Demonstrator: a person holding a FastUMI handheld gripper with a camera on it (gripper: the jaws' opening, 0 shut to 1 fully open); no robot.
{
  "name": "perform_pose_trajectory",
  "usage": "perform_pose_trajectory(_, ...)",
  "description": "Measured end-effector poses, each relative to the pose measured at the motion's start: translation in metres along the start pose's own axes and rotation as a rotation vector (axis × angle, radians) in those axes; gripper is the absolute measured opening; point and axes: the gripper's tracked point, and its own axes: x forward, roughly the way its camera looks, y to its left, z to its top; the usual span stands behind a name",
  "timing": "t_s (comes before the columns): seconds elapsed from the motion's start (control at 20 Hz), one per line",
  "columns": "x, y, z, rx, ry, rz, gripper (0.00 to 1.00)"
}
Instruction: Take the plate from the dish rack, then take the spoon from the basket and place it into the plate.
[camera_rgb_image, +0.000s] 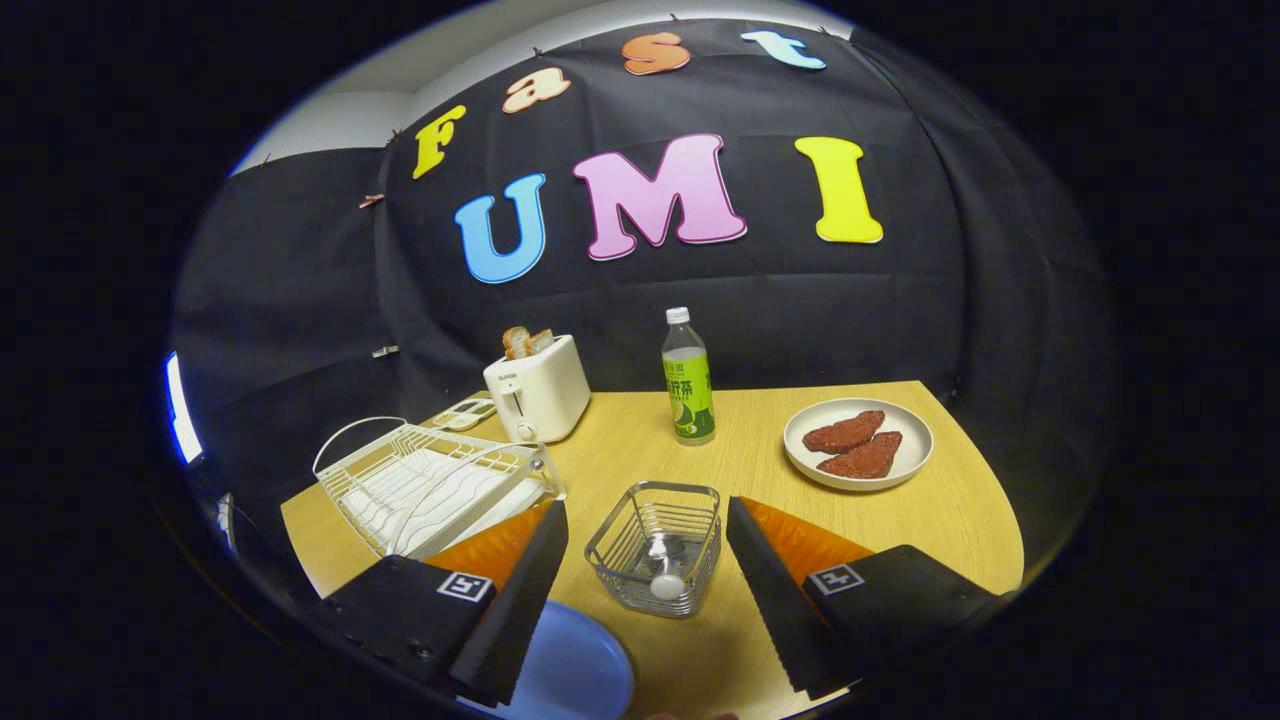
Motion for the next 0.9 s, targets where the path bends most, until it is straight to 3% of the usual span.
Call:
perform_pose_trajectory(0.15,0.017,-0.004,-0.012,-0.017,0.021,-0.011,0.96)
perform_pose_trajectory(0.35,0.026,-0.002,-0.013,-0.078,-0.014,-0.003,0.84)
perform_pose_trajectory(0.65,0.041,-0.008,-0.016,-0.060,-0.016,-0.033,0.56)
perform_pose_trajectory(0.7,0.042,-0.008,-0.016,-0.047,-0.015,-0.035,0.47)
perform_pose_trajectory(0.85,0.045,-0.012,-0.018,-0.055,-0.001,-0.063,0.34)
perform_pose_trajectory(0.9,0.046,-0.010,-0.018,-0.063,-0.001,-0.061,0.24)
